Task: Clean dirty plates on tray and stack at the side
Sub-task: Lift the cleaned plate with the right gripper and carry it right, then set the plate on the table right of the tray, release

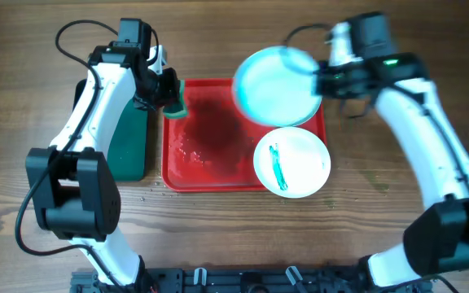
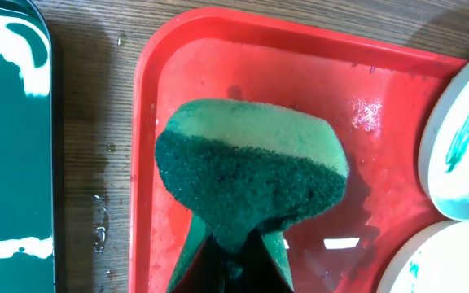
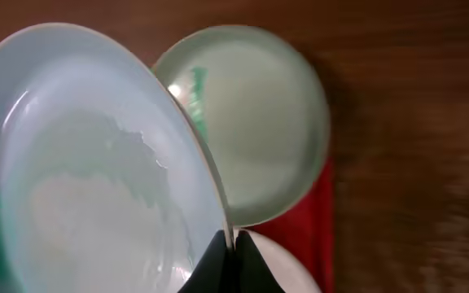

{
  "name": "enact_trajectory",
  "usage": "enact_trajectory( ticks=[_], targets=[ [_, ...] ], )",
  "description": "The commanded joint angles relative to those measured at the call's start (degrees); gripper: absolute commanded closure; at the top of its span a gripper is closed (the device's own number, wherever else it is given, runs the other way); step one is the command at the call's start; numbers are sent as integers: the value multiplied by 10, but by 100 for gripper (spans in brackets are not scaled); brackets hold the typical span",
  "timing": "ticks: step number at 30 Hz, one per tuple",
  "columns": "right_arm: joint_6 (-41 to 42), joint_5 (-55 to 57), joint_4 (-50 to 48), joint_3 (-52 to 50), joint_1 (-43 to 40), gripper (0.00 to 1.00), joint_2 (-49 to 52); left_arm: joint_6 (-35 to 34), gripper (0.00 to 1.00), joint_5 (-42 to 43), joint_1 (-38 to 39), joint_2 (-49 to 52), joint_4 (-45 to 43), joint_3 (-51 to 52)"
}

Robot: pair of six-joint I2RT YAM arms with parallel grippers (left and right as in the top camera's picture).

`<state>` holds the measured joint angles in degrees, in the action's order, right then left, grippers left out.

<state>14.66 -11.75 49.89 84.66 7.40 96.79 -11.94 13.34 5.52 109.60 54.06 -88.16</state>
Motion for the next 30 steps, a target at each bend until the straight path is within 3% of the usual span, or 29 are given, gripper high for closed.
enact_trajectory(
  ticks=[1, 4, 8, 14, 17, 18, 19, 20, 25, 30],
  targets=[
    [-13, -27, -12, -36, -108, 96, -6, -8, 96, -7, 1, -12, 0, -11],
    [-9, -12, -43, -92, -200, 96, -6, -8, 96, -13, 1, -12, 0, -11],
    [11, 15, -119, -182, -264, 96, -3, -8, 96, -12, 1, -12, 0, -11],
    [42, 54, -255, -319, -306, 96, 3, -8, 96, -13, 1, -12, 0, -11],
    [55, 82, -275, -343, -307, 96, 4, -8, 96, -13, 1, -12, 0, -11],
    [55, 83, -276, -343, -307, 93, 4, -8, 96, -12, 1, -12, 0, -11],
    [55, 82, -276, -343, -307, 73, 4, -8, 96, -12, 1, -12, 0, -11],
    [51, 60, -268, -341, -307, 67, 2, -8, 96, -12, 1, -12, 0, -11],
    [-12, -182, -112, -278, -293, 64, -56, -7, 96, -13, 1, -12, -3, -11],
    [-8, -134, -36, -278, -205, 63, -83, -7, 96, -13, 1, -12, -6, -11]
  ],
)
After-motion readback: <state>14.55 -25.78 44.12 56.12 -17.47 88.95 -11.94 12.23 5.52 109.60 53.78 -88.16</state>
